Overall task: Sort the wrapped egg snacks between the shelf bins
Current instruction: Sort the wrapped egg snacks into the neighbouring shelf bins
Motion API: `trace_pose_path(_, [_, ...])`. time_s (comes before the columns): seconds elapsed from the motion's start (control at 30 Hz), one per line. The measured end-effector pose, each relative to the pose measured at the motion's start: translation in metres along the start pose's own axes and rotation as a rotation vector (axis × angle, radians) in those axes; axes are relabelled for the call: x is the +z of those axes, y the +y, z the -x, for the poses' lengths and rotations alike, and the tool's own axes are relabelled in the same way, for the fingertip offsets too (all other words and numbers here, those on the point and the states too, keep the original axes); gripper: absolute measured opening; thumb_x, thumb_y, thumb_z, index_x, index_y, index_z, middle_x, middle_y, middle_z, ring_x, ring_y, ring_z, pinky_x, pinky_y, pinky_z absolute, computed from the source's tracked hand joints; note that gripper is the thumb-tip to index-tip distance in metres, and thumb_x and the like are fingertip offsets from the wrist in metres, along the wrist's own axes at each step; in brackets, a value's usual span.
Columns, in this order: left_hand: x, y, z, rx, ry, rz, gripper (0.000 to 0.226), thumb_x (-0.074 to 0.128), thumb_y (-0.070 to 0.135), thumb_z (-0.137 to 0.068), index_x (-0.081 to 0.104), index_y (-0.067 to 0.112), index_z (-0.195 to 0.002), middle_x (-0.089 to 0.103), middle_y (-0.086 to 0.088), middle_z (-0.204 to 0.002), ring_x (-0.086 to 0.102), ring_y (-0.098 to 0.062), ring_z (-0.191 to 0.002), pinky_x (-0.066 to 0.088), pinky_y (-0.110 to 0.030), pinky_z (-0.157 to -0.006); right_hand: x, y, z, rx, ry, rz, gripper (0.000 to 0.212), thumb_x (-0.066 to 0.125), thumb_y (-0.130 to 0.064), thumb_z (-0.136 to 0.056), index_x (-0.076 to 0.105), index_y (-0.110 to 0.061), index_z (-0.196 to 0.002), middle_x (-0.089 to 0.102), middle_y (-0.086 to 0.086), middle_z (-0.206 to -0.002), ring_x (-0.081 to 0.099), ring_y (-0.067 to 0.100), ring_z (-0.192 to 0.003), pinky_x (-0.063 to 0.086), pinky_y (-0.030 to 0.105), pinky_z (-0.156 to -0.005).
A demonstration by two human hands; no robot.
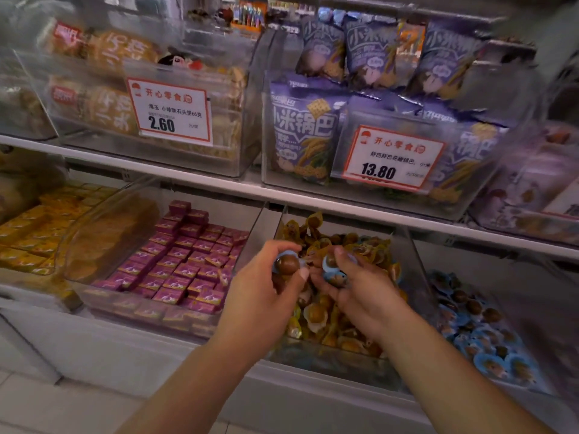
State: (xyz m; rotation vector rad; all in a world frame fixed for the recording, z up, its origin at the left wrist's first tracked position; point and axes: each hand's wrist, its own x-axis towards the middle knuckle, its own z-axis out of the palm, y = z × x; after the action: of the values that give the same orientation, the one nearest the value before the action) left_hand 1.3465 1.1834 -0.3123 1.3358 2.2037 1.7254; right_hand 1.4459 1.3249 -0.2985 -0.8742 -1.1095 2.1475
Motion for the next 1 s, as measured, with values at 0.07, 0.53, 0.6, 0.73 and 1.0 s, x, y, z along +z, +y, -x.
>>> trace_pose_path(0.07, [0.005, 0.001, -0.001, -0.007, 0.028, 0.021, 0.028, 0.064, 0.049, -0.087, 0.053, 0.051, -0.113, 0.061, 0.032, -0.101, 0.062, 0.008, -0.089, 0.048, -0.011, -0.068, 0.001, -0.007, 0.003, 0.036, 0.017, -0.005, 0.03, 0.059, -0.026, -0.097, 0.063, -0.004, -0.116, 0.074, 0.018, -0.099, 0.074, 0.025, -0.077, 0.06, 0.034, -0.062])
trace_pose_path(0.53, [0.065, 0.02, 0.021, 0.182, -0.389, -0.085, 0.079, 0.02, 0.083, -0.085, -0.003, 0.048, -0.152, 0.011, 0.032, -0.158, 0.018, 0.016, -0.14, 0.028, -0.018, -0.113, -0.037, -0.019, 0.064, -0.108, -0.033, 0.245, 0.016, 0.069, -0.019, -0.091, 0.073, -0.012, -0.105, 0.071, 0.012, -0.086, 0.069, 0.021, -0.074, 0.055, 0.028, -0.061])
trace_pose_path(0.6, [0.067, 0.021, 0.026, 0.194, -0.406, -0.087, 0.084, 0.017, 0.086, -0.083, -0.007, 0.048, -0.153, 0.006, 0.042, -0.153, 0.012, 0.023, -0.136, 0.022, -0.008, -0.109, -0.051, -0.032, 0.073, -0.155, 0.001, 0.218, 0.014, 0.069, -0.018, -0.092, 0.072, -0.013, -0.104, 0.07, 0.016, -0.084, 0.07, 0.025, -0.071, 0.051, 0.028, -0.052])
trace_pose_path(0.73, [0.054, 0.012, 0.022, 0.226, -0.338, -0.168, 0.061, 0.028, 0.072, -0.093, 0.045, 0.041, -0.143, 0.04, 0.032, -0.144, 0.036, 0.008, -0.135, 0.034, -0.016, -0.104, -0.102, -0.071, 0.066, -0.187, 0.2, 0.172, 0.015, 0.068, -0.019, -0.092, 0.068, -0.009, -0.103, 0.069, 0.013, -0.077, 0.071, 0.028, -0.066, 0.043, 0.026, -0.041])
trace_pose_path(1.0, [0.049, 0.003, 0.016, 0.14, -0.355, -0.229, 0.043, 0.044, 0.052, -0.094, 0.061, 0.033, -0.129, 0.06, 0.017, -0.122, 0.057, -0.008, -0.117, 0.05, -0.034, -0.091, -0.203, -0.111, 0.0, 0.02, 0.426, 0.307, 0.043, 0.046, -0.051, -0.1, 0.06, -0.017, -0.122, 0.069, -0.003, -0.108, 0.067, 0.021, -0.088, 0.05, 0.037, -0.076])
